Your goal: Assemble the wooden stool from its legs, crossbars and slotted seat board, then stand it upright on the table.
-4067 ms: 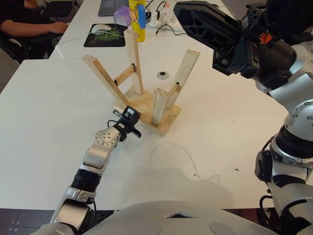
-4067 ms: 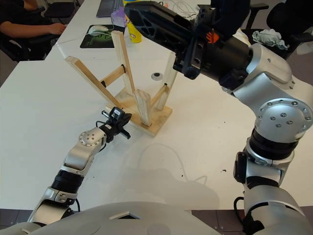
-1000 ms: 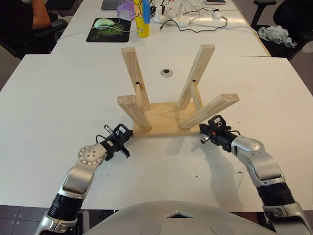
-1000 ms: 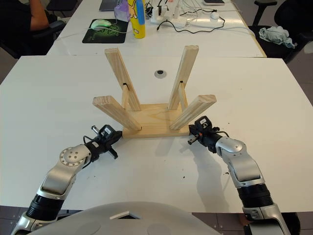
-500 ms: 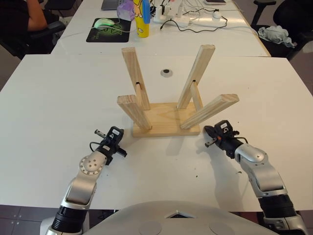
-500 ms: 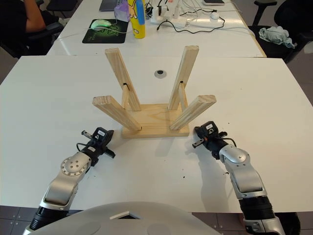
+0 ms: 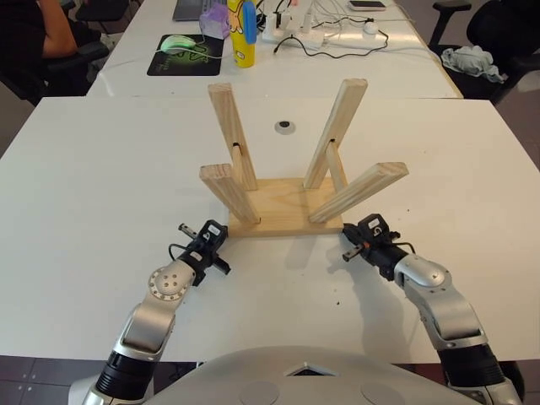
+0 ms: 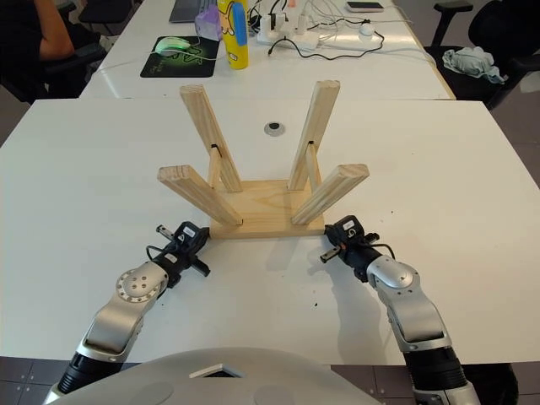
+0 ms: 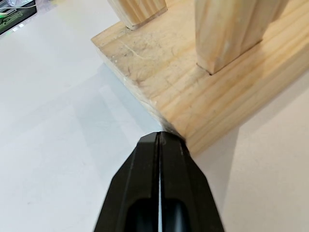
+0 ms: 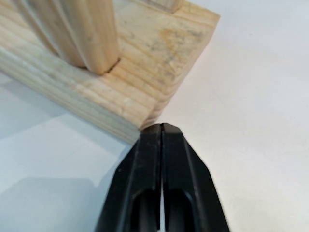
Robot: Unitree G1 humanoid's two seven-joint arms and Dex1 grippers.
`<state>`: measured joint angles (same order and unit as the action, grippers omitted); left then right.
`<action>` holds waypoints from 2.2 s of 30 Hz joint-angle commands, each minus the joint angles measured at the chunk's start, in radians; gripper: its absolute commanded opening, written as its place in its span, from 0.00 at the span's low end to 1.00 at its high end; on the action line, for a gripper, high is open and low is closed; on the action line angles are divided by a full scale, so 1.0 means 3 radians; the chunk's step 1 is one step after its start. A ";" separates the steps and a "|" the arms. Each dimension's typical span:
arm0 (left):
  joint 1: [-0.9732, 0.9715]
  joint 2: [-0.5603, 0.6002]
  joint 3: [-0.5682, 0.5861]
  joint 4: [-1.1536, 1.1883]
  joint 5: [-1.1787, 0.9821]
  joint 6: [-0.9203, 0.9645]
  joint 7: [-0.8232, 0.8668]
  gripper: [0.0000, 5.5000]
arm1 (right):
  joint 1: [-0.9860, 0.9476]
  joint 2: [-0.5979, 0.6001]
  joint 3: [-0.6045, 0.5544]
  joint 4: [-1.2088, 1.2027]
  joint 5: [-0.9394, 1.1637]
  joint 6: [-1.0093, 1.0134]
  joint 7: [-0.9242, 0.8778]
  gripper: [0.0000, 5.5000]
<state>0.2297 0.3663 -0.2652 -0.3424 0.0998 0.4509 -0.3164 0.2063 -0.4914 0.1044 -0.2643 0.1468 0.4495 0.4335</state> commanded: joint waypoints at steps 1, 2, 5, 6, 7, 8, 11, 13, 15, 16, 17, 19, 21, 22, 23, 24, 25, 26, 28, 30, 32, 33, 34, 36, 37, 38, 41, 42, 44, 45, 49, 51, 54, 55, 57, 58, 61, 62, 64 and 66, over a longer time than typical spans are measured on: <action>-0.0016 -0.0017 -0.0026 -0.0065 -0.0090 0.0147 -0.0127 0.00 | 0.0130 0.0064 0.0093 -0.0099 0.0147 0.0216 0.0148 0.00; -0.0055 -0.0025 -0.0025 -0.0123 -0.0118 0.0186 -0.0154 0.00 | 0.0123 0.0056 0.0064 -0.0141 0.0187 0.0224 0.0164 0.00; -0.0146 -0.0045 -0.0012 -0.0302 -0.0205 0.0308 -0.0214 0.00 | 0.0080 0.0040 -0.0002 -0.0239 0.0308 0.0267 0.0241 0.00; -0.0170 -0.0055 -0.0008 -0.0347 -0.0229 0.0335 -0.0228 0.00 | 0.0065 0.0042 -0.0015 -0.0266 0.0343 0.0277 0.0264 0.00; -0.0188 -0.0062 -0.0003 -0.0381 -0.0245 0.0363 -0.0236 0.00 | 0.0054 0.0041 -0.0021 -0.0288 0.0370 0.0288 0.0277 0.00; -0.0205 -0.0064 0.0005 -0.0428 -0.0267 0.0405 -0.0252 0.00 | 0.0038 0.0047 -0.0035 -0.0328 0.0405 0.0311 0.0286 0.00; -0.0261 -0.0074 0.0043 -0.0578 -0.0343 0.0532 -0.0290 0.00 | 0.0008 0.0056 -0.0073 -0.0461 0.0490 0.0407 0.0302 0.00; -0.0316 -0.0028 0.0025 -0.0675 -0.0360 0.0610 -0.0345 0.00 | -0.0001 0.0052 -0.0099 -0.0515 0.0534 0.0455 0.0312 0.00; -0.0373 0.0002 0.0033 -0.0732 -0.0390 0.0683 -0.0389 0.00 | -0.0014 0.0048 -0.0122 -0.0535 0.0555 0.0473 0.0322 0.00; -0.0394 0.0014 0.0046 -0.0746 -0.0405 0.0712 -0.0407 0.00 | -0.0027 0.0046 -0.0135 -0.0544 0.0556 0.0477 0.0321 0.00; -0.0413 0.0030 0.0054 -0.0749 -0.0412 0.0730 -0.0426 0.00 | -0.0036 0.0045 -0.0153 -0.0561 0.0569 0.0495 0.0318 0.00; -0.0426 0.0064 0.0093 -0.0766 -0.0430 0.0769 -0.0444 0.00 | -0.0059 0.0027 -0.0185 -0.0624 0.0602 0.0541 0.0313 0.00; -0.0434 0.0092 0.0120 -0.0778 -0.0442 0.0793 -0.0457 0.00 | -0.0092 0.0014 -0.0226 -0.0726 0.0657 0.0609 0.0306 0.00; -0.0438 0.0103 0.0131 -0.0789 -0.0449 0.0806 -0.0462 0.00 | -0.0112 0.0009 -0.0245 -0.0774 0.0680 0.0649 0.0300 0.00; -0.0446 0.0110 0.0148 -0.0807 -0.0458 0.0828 -0.0463 0.00 | -0.0136 0.0007 -0.0268 -0.0827 0.0705 0.0699 0.0296 0.00; -0.0454 0.0118 0.0162 -0.0824 -0.0466 0.0849 -0.0463 0.00 | -0.0158 0.0003 -0.0288 -0.0876 0.0727 0.0748 0.0291 0.00; -0.0466 0.0126 0.0170 -0.0833 -0.0471 0.0866 -0.0464 0.00 | -0.0177 -0.0003 -0.0306 -0.0919 0.0745 0.0788 0.0289 0.00; -0.0476 0.0133 0.0181 -0.0845 -0.0478 0.0884 -0.0466 0.00 | -0.0197 -0.0011 -0.0323 -0.0963 0.0764 0.0828 0.0286 0.00; -0.0511 0.0149 0.0221 -0.0888 -0.0499 0.0929 -0.0465 0.00 | -0.0254 -0.0035 -0.0362 -0.1041 0.0811 0.0913 0.0285 0.00; -0.0557 0.0156 0.0271 -0.0944 -0.0528 0.0992 -0.0460 0.00 | -0.0299 -0.0058 -0.0400 -0.1077 0.0845 0.0978 0.0295 0.00; -0.0605 0.0165 0.0310 -0.1011 -0.0559 0.1065 -0.0461 0.00 | -0.0331 -0.0078 -0.0437 -0.1105 0.0871 0.1027 0.0307 0.00; -0.0630 0.0166 0.0330 -0.1042 -0.0580 0.1101 -0.0460 0.00 | -0.0343 -0.0094 -0.0448 -0.1118 0.0881 0.1045 0.0313 0.00; -0.0657 0.0179 0.0339 -0.1070 -0.0599 0.1136 -0.0469 0.00 | -0.0349 -0.0109 -0.0467 -0.1138 0.0902 0.1067 0.0312 0.00; -0.0700 0.0198 0.0367 -0.1118 -0.0636 0.1203 -0.0481 0.00 | -0.0376 -0.0132 -0.0497 -0.1173 0.0945 0.1103 0.0315 0.00; -0.0719 0.0210 0.0381 -0.1140 -0.0657 0.1235 -0.0484 0.00 | -0.0397 -0.0136 -0.0514 -0.1188 0.0968 0.1128 0.0315 0.00; -0.0737 0.0219 0.0397 -0.1160 -0.0675 0.1265 -0.0484 0.00 | -0.0420 -0.0141 -0.0522 -0.1197 0.0977 0.1140 0.0317 0.00; -0.0797 0.0248 0.0432 -0.1215 -0.0721 0.1347 -0.0495 0.00 | -0.0462 -0.0141 -0.0563 -0.1239 0.1024 0.1197 0.0305 0.00; -0.0821 0.0261 0.0444 -0.1227 -0.0739 0.1371 -0.0501 0.00 | -0.0466 -0.0143 -0.0578 -0.1264 0.1043 0.1217 0.0297 0.00; -0.0866 0.0288 0.0473 -0.1248 -0.0774 0.1416 -0.0507 0.00 | -0.0487 -0.0148 -0.0606 -0.1313 0.1082 0.1259 0.0282 0.00; -0.0883 0.0301 0.0483 -0.1255 -0.0790 0.1433 -0.0513 0.00 | -0.0491 -0.0146 -0.0621 -0.1338 0.1100 0.1280 0.0276 0.00; -0.0929 0.0330 0.0507 -0.1288 -0.0835 0.1492 -0.0518 0.00 | -0.0532 -0.0127 -0.0652 -0.1394 0.1142 0.1353 0.0263 0.00; -0.0951 0.0343 0.0517 -0.1303 -0.0863 0.1517 -0.0513 0.00 | -0.0545 -0.0114 -0.0665 -0.1418 0.1166 0.1384 0.0255 0.00; -0.0947 0.0354 0.0520 -0.1317 -0.0885 0.1537 -0.0512 0.00 | -0.0563 -0.0099 -0.0688 -0.1440 0.1200 0.1427 0.0241 0.00; -0.0946 0.0356 0.0519 -0.1322 -0.0891 0.1543 -0.0511 0.00 | -0.0569 -0.0094 -0.0698 -0.1444 0.1209 0.1437 0.0238 0.00; -0.0958 0.0355 0.0525 -0.1337 -0.0908 0.1568 -0.0510 0.00 | -0.0585 -0.0083 -0.0728 -0.1454 0.1234 0.1469 0.0233 0.00; -0.0968 0.0354 0.0532 -0.1345 -0.0917 0.1583 -0.0511 0.00 | -0.0593 -0.0079 -0.0742 -0.1461 0.1248 0.1482 0.0232 0.00; -0.0992 0.0354 0.0552 -0.1373 -0.0969 0.1632 -0.0521 0.00 | -0.0621 -0.0082 -0.0769 -0.1469 0.1264 0.1509 0.0231 0.00; -0.0995 0.0367 0.0550 -0.1390 -0.0982 0.1648 -0.0534 0.00 | -0.0636 -0.0085 -0.0778 -0.1470 0.1271 0.1521 0.0230 0.00; -0.0991 0.0388 0.0552 -0.1430 -0.1011 0.1688 -0.0554 0.00 | -0.0658 -0.0097 -0.0797 -0.1473 0.1294 0.1547 0.0242 0.00; -0.0970 0.0426 0.0568 -0.1459 -0.1039 0.1713 -0.0577 0.00 | -0.0661 -0.0103 -0.0828 -0.1501 0.1343 0.1591 0.0254 0.00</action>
<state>-0.0521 0.4973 -0.0555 -0.7407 -0.1377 0.9548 -0.4259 0.0411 -0.5334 -0.1672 -0.6635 0.4685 0.9170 0.4725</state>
